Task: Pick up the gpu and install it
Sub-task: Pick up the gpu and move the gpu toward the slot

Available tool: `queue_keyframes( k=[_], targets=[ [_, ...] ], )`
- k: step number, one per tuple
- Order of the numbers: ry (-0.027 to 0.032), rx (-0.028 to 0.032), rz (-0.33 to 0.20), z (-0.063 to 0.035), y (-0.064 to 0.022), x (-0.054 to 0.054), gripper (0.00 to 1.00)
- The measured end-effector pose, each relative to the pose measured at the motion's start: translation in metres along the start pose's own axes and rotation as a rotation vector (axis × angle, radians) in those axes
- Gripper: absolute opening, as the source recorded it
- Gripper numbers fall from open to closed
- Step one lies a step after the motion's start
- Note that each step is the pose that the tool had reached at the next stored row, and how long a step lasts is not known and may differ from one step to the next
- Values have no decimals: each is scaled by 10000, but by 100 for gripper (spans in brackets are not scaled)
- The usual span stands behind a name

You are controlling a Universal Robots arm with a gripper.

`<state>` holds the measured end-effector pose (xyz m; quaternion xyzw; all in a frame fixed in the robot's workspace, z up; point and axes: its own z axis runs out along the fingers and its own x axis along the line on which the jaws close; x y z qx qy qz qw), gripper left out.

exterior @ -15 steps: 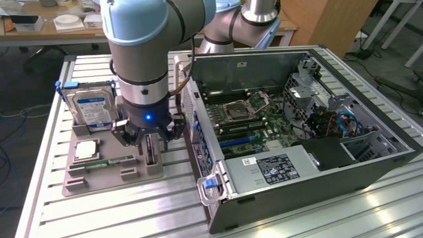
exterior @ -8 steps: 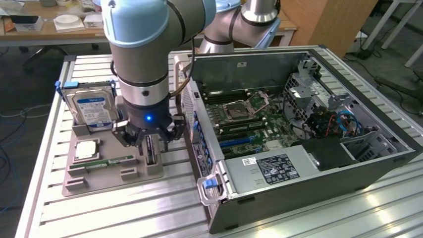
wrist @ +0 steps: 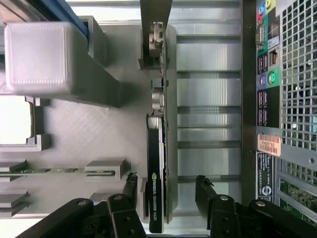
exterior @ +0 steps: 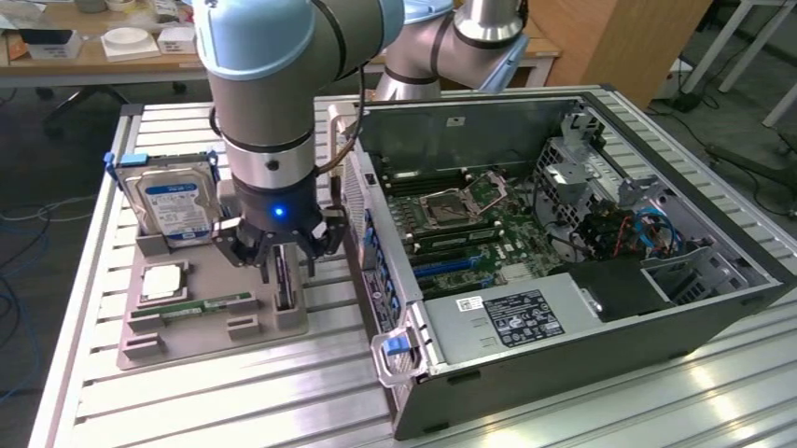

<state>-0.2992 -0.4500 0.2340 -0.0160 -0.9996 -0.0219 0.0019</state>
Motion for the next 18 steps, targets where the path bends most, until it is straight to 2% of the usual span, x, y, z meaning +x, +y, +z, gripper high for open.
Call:
queue_keyframes(
  k=[2, 6, 10, 15, 18],
  targets=[
    [3, 1, 0, 8, 47, 2, 59],
    [0, -29, 0, 32, 91, 22, 59],
    [3, -31, -6, 53, 143, 66, 59],
    [3, -31, -21, 85, 265, 84, 59],
    [3, -31, -25, 101, 276, 122, 59]
  ],
)
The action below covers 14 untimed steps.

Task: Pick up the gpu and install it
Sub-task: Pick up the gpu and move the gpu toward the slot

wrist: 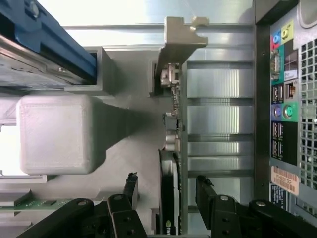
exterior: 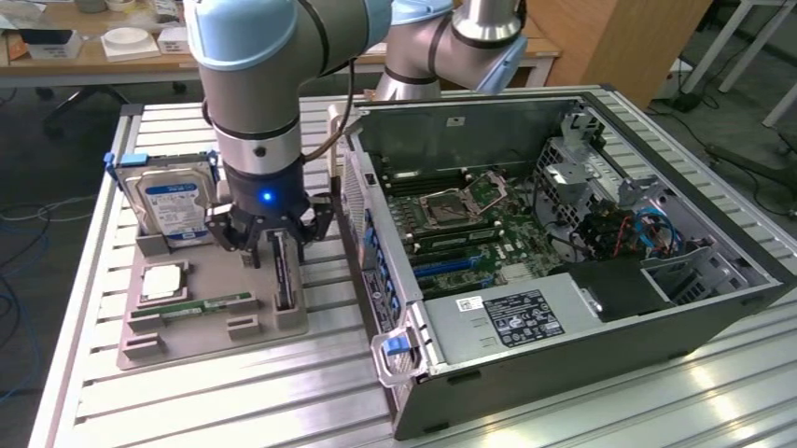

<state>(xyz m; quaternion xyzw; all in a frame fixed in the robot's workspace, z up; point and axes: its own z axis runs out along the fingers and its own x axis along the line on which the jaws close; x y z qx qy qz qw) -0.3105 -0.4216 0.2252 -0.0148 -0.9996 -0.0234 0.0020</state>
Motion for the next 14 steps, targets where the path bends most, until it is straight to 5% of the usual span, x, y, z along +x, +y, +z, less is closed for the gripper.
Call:
queue_keyframes(
  k=[14],
  targets=[
    [0, 0, 0, 45, -1, -21, 59]
  ],
)
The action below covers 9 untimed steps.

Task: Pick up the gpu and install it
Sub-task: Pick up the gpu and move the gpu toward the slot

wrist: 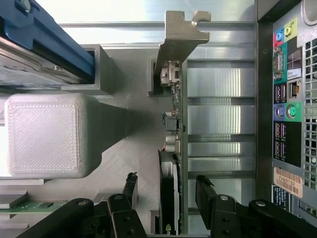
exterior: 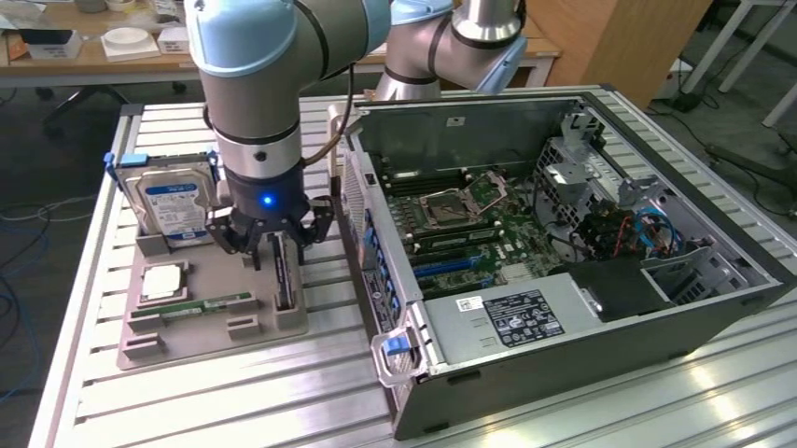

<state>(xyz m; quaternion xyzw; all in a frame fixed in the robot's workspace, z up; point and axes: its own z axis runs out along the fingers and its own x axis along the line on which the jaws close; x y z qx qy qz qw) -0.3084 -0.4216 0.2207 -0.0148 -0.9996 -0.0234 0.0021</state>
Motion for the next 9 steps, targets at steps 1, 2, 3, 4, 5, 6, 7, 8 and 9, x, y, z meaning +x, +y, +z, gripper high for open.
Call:
queue_keyframes(
  k=[1, 2, 3, 4, 5, 6, 7, 8, 9],
  targets=[
    [0, 0, 0, 0, 0, 0, 59],
    [0, -1, 0, 0, 0, -1, 59],
    [0, -1, -1, 0, 0, -1, 59],
    [-1, 0, 0, 0, 0, 0, 59],
    [0, 0, 0, 0, 0, 0, 59],
    [0, 0, 0, 0, 0, -1, 59],
    [0, -1, -1, 0, 0, -1, 59],
    [-1, -1, 0, 0, 0, -1, 59],
    [0, 0, 0, 0, 0, 0, 59]
  ],
)
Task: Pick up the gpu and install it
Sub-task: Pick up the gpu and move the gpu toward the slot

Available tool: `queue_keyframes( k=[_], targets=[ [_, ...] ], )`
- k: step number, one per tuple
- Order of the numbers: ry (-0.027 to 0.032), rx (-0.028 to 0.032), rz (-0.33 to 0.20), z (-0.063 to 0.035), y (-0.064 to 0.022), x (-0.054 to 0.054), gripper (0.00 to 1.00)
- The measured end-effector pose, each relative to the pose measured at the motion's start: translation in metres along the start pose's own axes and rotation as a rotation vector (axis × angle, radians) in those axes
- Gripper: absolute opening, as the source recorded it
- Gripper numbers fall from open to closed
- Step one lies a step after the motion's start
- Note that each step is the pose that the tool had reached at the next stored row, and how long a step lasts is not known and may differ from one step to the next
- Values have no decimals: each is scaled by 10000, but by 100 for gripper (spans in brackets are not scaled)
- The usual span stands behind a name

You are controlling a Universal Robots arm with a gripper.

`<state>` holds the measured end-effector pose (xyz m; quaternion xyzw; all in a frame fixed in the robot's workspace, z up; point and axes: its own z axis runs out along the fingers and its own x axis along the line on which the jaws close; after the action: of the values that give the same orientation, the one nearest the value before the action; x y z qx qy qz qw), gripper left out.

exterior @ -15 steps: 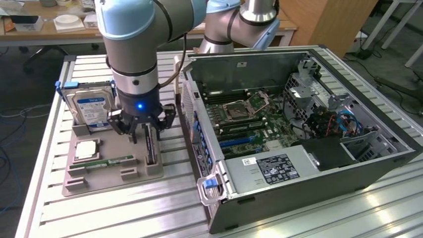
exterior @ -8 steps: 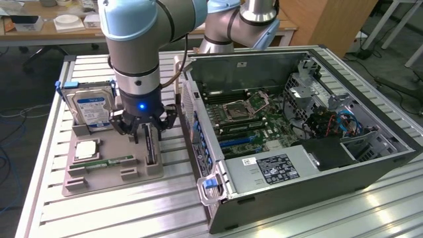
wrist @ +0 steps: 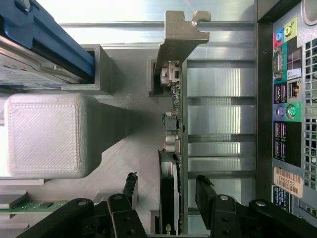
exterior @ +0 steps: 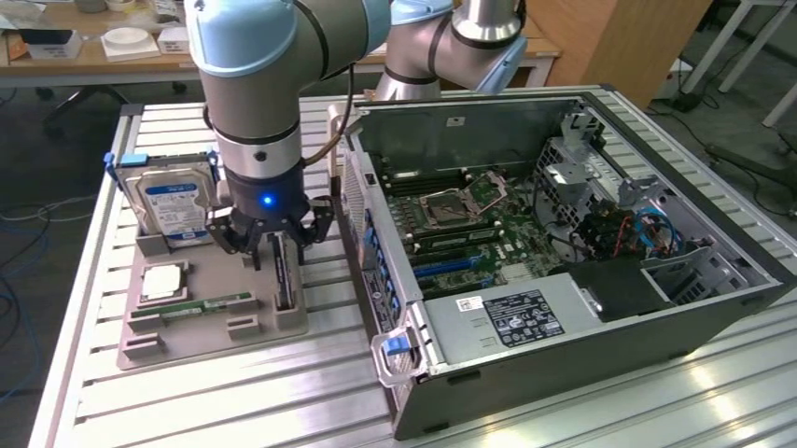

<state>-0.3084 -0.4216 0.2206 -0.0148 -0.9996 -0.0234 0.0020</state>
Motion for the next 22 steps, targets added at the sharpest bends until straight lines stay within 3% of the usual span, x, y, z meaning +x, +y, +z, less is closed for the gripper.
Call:
queue_keyframes(
  k=[3, 6, 13, 15, 16, 22],
  targets=[
    [-1, 0, 0, 0, 0, 0, 58],
    [0, 0, 0, 0, 0, 0, 44],
    [0, 0, 0, 0, 0, 0, 44],
    [0, 0, 0, 0, 0, 0, 42],
    [0, 0, 0, 0, 0, 0, 35],
    [-1, 0, 0, 0, 0, 0, 35]
  ],
)
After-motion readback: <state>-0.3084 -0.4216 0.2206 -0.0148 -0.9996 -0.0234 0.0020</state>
